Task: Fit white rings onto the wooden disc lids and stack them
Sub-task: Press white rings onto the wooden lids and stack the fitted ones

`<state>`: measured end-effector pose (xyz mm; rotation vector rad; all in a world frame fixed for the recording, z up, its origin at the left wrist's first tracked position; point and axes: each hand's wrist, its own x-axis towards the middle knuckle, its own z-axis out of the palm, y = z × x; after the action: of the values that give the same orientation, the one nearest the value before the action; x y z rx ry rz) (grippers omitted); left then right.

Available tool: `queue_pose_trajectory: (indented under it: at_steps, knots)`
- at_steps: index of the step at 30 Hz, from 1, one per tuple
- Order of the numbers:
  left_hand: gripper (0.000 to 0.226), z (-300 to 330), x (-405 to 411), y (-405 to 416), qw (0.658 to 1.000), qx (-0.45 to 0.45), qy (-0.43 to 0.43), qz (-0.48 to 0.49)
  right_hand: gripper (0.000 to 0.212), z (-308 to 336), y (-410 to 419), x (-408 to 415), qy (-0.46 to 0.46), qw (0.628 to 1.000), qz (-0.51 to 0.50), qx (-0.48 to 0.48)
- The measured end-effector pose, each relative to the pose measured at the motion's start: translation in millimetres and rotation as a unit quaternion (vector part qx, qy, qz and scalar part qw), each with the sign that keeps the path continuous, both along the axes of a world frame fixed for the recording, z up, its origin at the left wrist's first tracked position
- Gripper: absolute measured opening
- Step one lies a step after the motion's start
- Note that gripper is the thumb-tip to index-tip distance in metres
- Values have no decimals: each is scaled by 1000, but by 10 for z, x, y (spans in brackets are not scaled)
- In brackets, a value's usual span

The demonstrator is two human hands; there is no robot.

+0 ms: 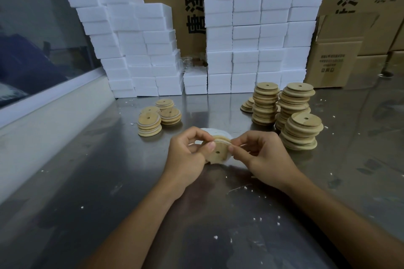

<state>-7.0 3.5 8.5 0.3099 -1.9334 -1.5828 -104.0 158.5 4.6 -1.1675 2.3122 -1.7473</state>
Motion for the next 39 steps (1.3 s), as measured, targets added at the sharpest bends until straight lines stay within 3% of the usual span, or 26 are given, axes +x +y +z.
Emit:
queue_pose_trajectory:
  at_steps: [2, 6, 9, 13, 20, 26, 39]
  knots:
    - [25, 19, -2, 5, 999, -44, 9, 7, 3, -3, 5, 17, 46, 999, -6, -3]
    - [19, 39, 13, 14, 973, -226, 28, 29, 7, 28, 28, 41, 165, 986, -6, 29]
    - [13, 28, 17, 38, 966, -258, 27, 22, 9, 49, 27, 56, 223, 974, -7, 42]
    - [16, 53, 9, 61, 972, -231, 31, 27, 10, 49, 6, 73, 252, 967, -16, 38]
    - [17, 36, 10, 32, 973, -229, 16, 24, 9, 4, -22, 18, 99, 994, -36, -9]
    - [17, 12, 6, 28, 972, -234, 12, 24, 10, 13, 14, -11, 94, 995, -27, 9]
    - [20, 58, -1, 25, 998, -55, 16, 32, 8, -20, 2, -32, 47, 999, 11, -5]
